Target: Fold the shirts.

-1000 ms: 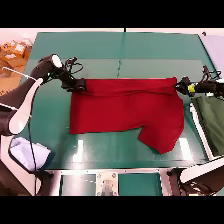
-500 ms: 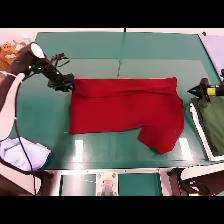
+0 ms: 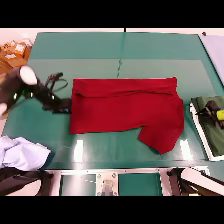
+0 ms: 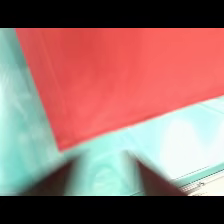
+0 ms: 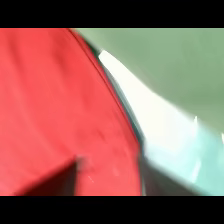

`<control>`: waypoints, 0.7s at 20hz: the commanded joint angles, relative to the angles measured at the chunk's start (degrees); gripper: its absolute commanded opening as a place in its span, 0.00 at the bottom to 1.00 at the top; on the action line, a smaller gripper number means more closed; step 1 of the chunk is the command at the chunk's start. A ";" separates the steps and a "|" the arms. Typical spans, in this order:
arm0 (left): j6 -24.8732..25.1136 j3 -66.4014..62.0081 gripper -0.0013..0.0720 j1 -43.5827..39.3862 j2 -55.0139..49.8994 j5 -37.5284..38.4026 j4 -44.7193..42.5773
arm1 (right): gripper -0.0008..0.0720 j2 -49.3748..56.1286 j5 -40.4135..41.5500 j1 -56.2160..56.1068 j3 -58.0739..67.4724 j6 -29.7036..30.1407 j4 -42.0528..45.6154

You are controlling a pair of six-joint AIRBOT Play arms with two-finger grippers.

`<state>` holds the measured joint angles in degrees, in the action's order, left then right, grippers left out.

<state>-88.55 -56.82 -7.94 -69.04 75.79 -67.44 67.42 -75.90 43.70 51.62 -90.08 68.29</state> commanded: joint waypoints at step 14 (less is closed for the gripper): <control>-17.46 33.77 0.60 -20.09 6.38 -55.23 17.18 | 0.69 -5.20 6.27 -0.85 -21.75 -1.16 -6.34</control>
<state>-104.53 -24.05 -27.33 -61.01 29.26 -49.19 62.28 -70.04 43.66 30.39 -91.37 63.40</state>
